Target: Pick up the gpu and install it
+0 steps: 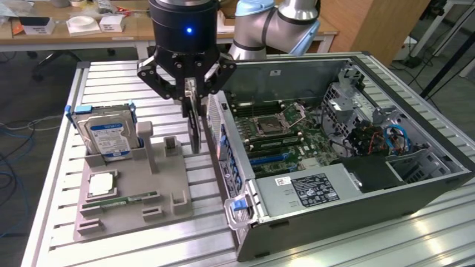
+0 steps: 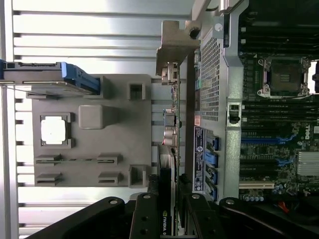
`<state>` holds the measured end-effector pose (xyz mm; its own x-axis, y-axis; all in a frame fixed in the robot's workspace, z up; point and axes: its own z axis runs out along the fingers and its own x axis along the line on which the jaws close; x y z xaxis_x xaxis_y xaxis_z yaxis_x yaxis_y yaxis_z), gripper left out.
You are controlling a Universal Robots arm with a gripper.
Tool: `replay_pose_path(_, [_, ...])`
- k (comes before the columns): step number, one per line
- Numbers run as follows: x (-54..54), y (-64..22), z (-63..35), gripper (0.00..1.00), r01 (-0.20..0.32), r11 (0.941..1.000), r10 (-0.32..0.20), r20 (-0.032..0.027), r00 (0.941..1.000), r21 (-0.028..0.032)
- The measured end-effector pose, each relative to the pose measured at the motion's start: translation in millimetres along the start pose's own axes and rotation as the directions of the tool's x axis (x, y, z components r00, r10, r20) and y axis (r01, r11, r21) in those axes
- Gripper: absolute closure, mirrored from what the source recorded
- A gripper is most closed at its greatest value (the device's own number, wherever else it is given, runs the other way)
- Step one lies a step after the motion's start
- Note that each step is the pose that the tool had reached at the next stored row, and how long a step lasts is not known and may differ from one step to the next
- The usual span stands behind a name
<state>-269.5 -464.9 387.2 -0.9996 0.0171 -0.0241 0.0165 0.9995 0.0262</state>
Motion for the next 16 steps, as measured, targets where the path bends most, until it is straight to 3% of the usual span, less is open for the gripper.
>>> replay_pose_path(11, [-11.1,0.2,0.2,0.74,0.000,1.0000,0.000,0.0000,1.0000,0.0001])
replay_pose_path(16, [-13.3,0.4,-5.8,0.74,0.000,1.0000,0.000,0.0000,1.0000,0.0001])
